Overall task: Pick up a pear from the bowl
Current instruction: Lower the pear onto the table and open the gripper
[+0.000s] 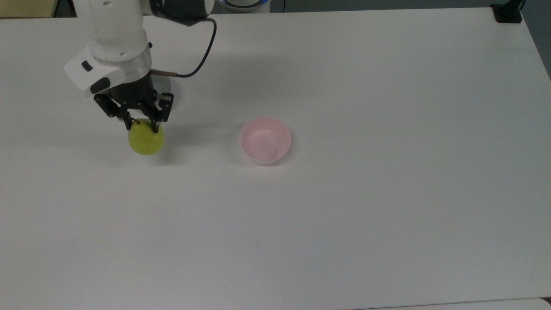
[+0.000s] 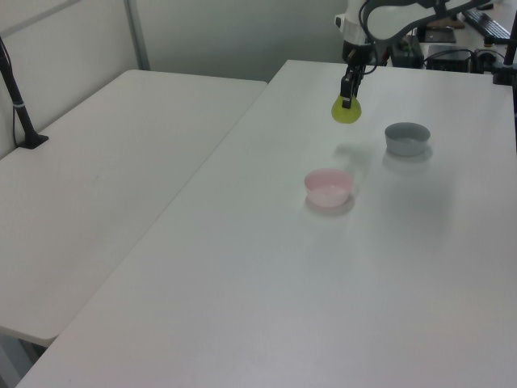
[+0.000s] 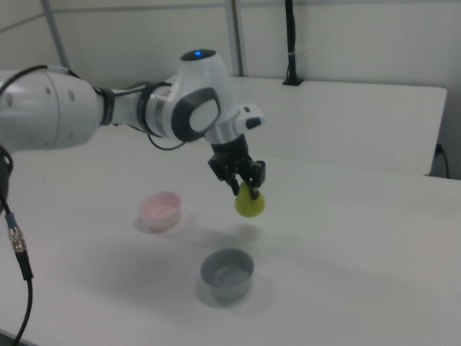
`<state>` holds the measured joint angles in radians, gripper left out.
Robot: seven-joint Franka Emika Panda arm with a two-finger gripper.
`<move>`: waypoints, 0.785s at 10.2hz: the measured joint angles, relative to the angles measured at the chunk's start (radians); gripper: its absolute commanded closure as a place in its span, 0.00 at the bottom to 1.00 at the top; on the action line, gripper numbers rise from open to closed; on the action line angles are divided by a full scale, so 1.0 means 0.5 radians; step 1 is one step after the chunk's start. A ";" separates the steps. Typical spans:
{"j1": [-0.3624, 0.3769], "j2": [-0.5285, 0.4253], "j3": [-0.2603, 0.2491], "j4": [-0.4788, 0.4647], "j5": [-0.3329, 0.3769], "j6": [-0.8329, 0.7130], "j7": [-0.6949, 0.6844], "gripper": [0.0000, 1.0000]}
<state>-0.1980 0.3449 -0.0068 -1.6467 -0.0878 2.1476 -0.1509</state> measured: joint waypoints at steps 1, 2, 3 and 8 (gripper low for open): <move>-0.045 0.078 -0.002 0.004 0.000 0.142 -0.011 1.00; -0.089 0.160 -0.003 0.009 -0.001 0.224 -0.029 1.00; -0.122 0.235 -0.003 0.020 -0.001 0.260 -0.077 1.00; -0.126 0.249 -0.023 0.033 0.000 0.262 -0.106 0.21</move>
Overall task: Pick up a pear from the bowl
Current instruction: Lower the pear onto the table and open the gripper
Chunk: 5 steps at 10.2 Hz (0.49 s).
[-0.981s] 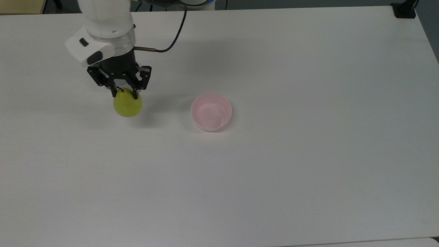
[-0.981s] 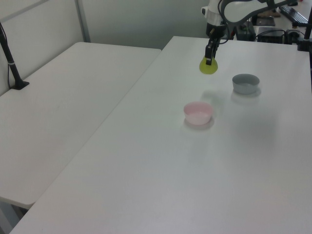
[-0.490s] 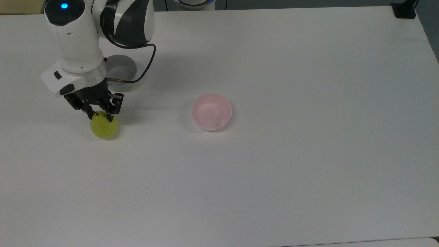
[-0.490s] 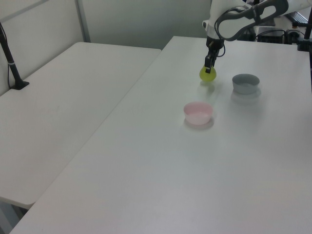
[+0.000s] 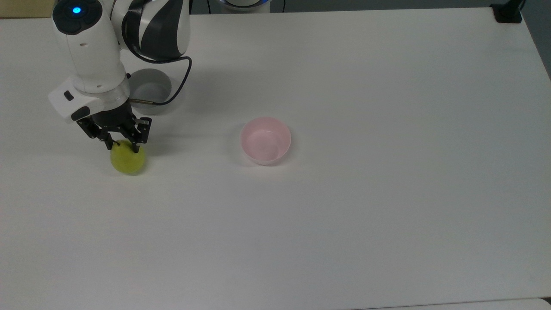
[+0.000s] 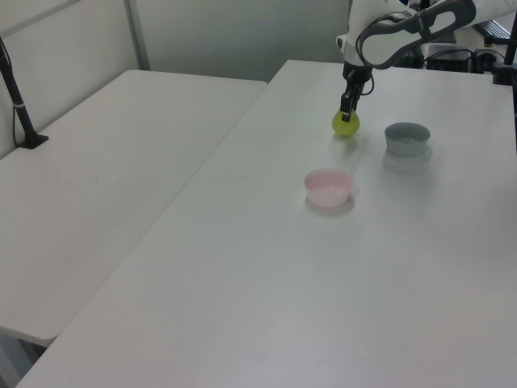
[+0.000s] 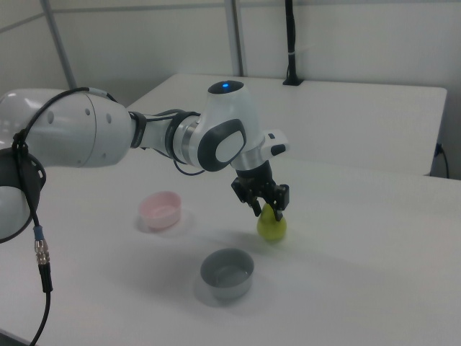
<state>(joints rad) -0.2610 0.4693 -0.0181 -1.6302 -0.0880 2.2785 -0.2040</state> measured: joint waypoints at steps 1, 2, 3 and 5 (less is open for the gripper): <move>0.000 0.000 0.000 0.000 0.000 0.000 0.000 0.19; 0.000 0.000 0.000 0.000 0.000 0.000 0.000 0.08; 0.000 0.000 -0.002 0.002 0.000 0.000 -0.001 0.00; 0.000 -0.018 -0.007 0.018 0.000 0.000 -0.001 0.00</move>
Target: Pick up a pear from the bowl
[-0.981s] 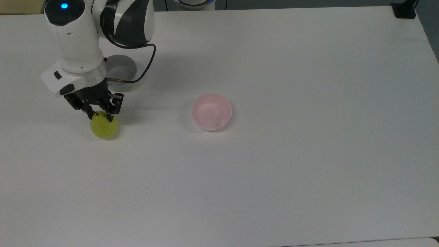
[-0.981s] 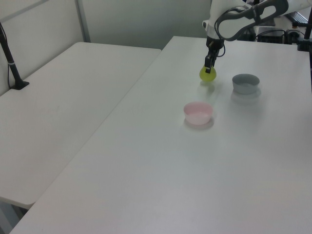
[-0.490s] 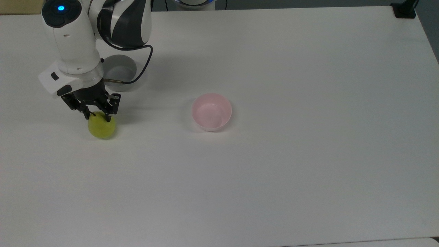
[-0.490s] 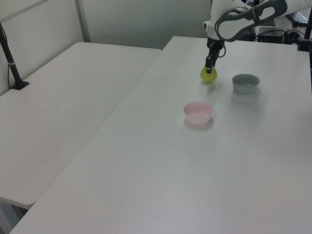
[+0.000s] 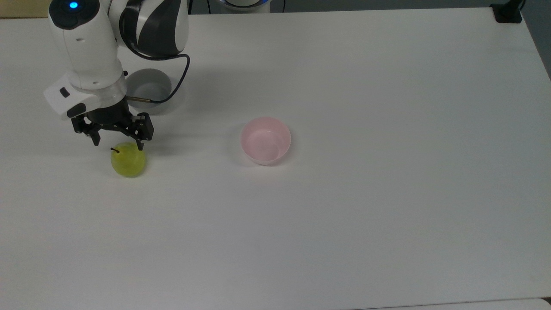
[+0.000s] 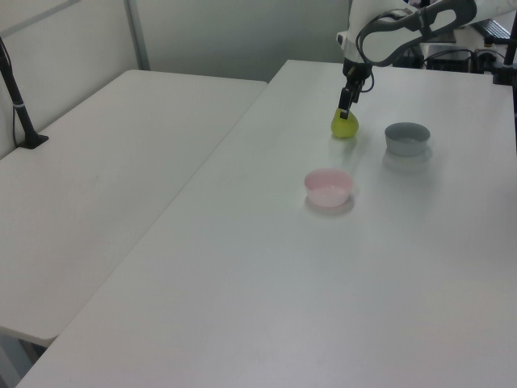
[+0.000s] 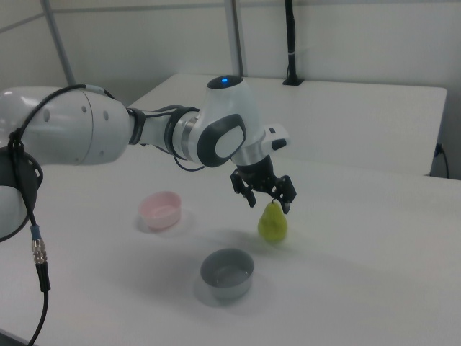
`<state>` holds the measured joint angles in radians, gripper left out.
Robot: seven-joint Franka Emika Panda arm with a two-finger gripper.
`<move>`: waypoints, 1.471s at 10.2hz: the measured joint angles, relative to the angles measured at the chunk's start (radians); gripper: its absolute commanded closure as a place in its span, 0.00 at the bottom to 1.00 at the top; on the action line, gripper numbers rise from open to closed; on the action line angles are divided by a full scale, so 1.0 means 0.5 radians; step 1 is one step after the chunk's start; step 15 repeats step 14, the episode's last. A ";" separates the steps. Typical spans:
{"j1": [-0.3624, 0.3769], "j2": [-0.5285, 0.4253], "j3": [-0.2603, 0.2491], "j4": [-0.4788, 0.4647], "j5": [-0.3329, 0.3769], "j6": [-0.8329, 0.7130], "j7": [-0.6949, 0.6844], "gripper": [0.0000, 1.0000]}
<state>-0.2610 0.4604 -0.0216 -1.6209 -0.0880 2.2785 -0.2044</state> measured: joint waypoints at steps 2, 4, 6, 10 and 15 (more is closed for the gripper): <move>0.009 -0.108 0.001 0.027 0.000 -0.091 0.000 0.00; 0.084 -0.304 0.014 0.040 0.000 -0.416 0.071 0.00; 0.184 -0.529 0.023 0.045 0.000 -0.792 0.247 0.00; 0.561 -0.914 -0.124 0.038 0.013 -1.372 0.295 0.00; 0.632 -0.858 -0.175 0.002 0.171 -1.148 0.296 0.00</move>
